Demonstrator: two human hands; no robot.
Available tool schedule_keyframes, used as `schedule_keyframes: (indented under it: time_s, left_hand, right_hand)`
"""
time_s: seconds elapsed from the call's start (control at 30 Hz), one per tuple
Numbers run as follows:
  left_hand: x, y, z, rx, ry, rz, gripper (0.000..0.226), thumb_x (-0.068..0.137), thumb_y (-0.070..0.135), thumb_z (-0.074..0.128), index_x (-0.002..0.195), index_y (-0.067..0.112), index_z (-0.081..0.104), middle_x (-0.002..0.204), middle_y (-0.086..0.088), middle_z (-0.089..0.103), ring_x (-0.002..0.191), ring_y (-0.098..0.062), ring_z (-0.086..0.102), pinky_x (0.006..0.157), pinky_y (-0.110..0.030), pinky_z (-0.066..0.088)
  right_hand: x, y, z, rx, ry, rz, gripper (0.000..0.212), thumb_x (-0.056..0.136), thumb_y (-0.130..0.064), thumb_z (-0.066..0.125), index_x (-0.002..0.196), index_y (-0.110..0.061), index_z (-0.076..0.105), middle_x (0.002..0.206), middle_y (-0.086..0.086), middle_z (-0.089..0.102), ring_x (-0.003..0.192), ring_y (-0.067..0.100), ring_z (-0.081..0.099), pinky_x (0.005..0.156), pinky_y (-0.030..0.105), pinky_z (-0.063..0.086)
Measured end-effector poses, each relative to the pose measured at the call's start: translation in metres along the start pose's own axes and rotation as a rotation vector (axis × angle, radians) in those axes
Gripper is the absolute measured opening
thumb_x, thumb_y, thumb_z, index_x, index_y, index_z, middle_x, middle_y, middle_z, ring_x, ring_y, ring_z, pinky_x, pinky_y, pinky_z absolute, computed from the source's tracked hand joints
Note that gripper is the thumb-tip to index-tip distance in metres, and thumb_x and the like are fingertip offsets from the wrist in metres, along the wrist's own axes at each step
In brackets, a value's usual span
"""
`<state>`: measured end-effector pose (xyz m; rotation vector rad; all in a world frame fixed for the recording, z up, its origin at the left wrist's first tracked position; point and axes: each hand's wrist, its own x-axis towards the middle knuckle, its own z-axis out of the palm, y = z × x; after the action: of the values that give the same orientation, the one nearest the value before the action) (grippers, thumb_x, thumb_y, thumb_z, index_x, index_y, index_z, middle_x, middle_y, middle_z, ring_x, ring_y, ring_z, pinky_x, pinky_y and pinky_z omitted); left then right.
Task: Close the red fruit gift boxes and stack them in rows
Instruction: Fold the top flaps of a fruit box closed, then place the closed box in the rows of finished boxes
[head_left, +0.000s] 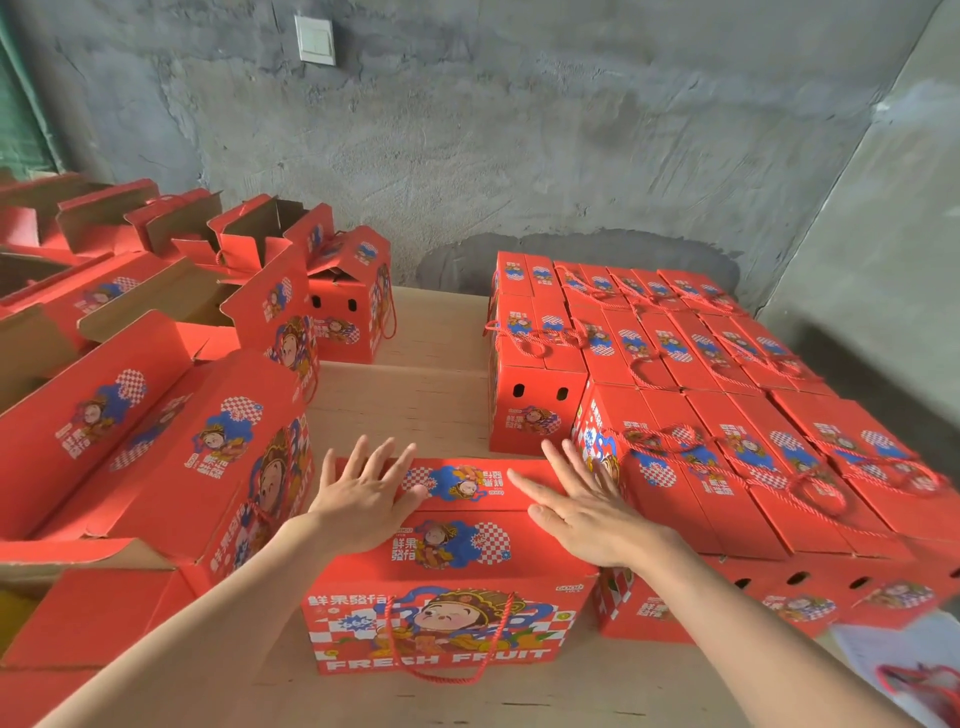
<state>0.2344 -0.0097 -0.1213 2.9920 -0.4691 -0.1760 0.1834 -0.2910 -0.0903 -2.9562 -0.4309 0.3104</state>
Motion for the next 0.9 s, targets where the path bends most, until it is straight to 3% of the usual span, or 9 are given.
schedule_keyframes:
  time_s: [0.1,0.23,0.37,0.5,0.63,0.7,0.8,0.83,0.9]
  left_hand:
    - [0.002,-0.001,0.002,0.007,0.011,0.007,0.063,0.092,0.064,0.007,0.147,0.039,-0.012,0.158,0.006,-0.016,0.144,-0.023,-0.020,0.112,-0.052,-0.012]
    - [-0.006,0.005,0.000,0.025,0.046,-0.006,0.058,0.096,0.056,0.006,0.148,0.038,-0.011,0.157,0.004,-0.017,0.143,-0.022,-0.022,0.110,-0.054,-0.016]
    - [-0.033,0.056,0.005,-0.072,0.122,-0.044,0.054,0.100,0.043,0.010,0.151,0.028,-0.002,0.158,0.006,-0.014,0.144,-0.017,-0.020,0.110,-0.052,-0.018]
    - [-0.067,0.110,0.026,-0.082,0.211,0.052,0.059,0.097,0.047,0.002,0.151,0.026,0.005,0.158,0.010,-0.009,0.142,-0.010,-0.020,0.110,-0.042,-0.022]
    - [-0.059,0.090,0.021,-0.094,0.282,0.106,0.052,0.099,0.048,0.010,0.150,0.035,0.014,0.156,0.020,0.004,0.146,-0.008,-0.003,0.116,-0.043,-0.005]
    - [-0.057,0.077,0.014,-0.114,0.320,0.184,0.051,0.098,0.046,0.015,0.145,0.034,0.033,0.152,0.020,0.025,0.144,-0.012,0.019,0.115,-0.049,0.010]
    - [-0.051,0.054,0.007,-0.099,0.359,0.353,0.046,0.094,0.037,0.028,0.127,0.030,0.060,0.133,0.012,0.055,0.127,-0.021,0.050,0.105,-0.061,0.029]
    - [-0.046,0.046,0.006,-0.056,0.345,0.366,0.047,0.092,0.037,0.028,0.126,0.031,0.061,0.133,0.011,0.056,0.129,-0.023,0.048,0.105,-0.063,0.026]
    - [-0.036,0.031,0.006,-0.065,0.338,0.271,0.056,0.090,0.045,0.018,0.133,0.033,0.053,0.145,0.010,0.043,0.142,-0.023,0.023,0.111,-0.063,-0.001]
  right_hand:
    - [0.003,-0.012,0.008,-0.058,0.097,-0.097,0.044,0.100,-0.049,0.016,0.132,-0.063,-0.010,0.149,-0.014,-0.033,0.137,0.011,-0.036,0.110,0.039,-0.022]
    - [0.005,-0.017,0.012,0.026,-0.010,-0.052,0.041,0.100,-0.052,0.017,0.135,-0.065,0.002,0.152,-0.017,-0.023,0.141,0.015,-0.029,0.113,0.044,-0.018]
    - [0.011,-0.010,0.002,0.110,0.000,-0.003,0.040,0.098,-0.054,0.025,0.134,-0.067,0.014,0.157,-0.007,-0.019,0.141,0.018,-0.028,0.113,0.046,-0.012]
    - [0.016,-0.011,-0.003,-0.017,0.061,0.010,0.041,0.099,-0.053,0.022,0.138,-0.061,0.017,0.154,-0.001,0.016,0.140,0.020,0.011,0.113,0.040,0.007]
    - [0.014,-0.015,-0.003,-0.104,0.080,0.089,0.041,0.095,-0.062,0.017,0.135,-0.067,0.010,0.141,0.005,0.031,0.127,0.027,0.029,0.101,0.040,0.014]
    - [0.008,-0.021,-0.002,-0.143,0.074,0.129,0.044,0.092,-0.066,0.015,0.135,-0.067,0.005,0.136,0.011,0.036,0.125,0.031,0.033,0.103,0.043,0.016]
    - [-0.006,-0.031,-0.002,-0.150,-0.006,0.192,0.052,0.089,-0.071,0.015,0.138,-0.063,0.000,0.145,0.024,0.030,0.135,0.038,0.027,0.113,0.047,0.011]
    - [-0.012,-0.035,-0.001,-0.143,-0.041,0.208,0.056,0.089,-0.071,0.017,0.141,-0.059,-0.001,0.147,0.027,0.026,0.136,0.040,0.026,0.113,0.047,0.011]
    - [-0.024,-0.047,0.000,-0.144,-0.086,0.227,0.065,0.090,-0.070,0.020,0.146,-0.048,-0.003,0.146,0.031,0.026,0.134,0.040,0.032,0.110,0.045,0.020]
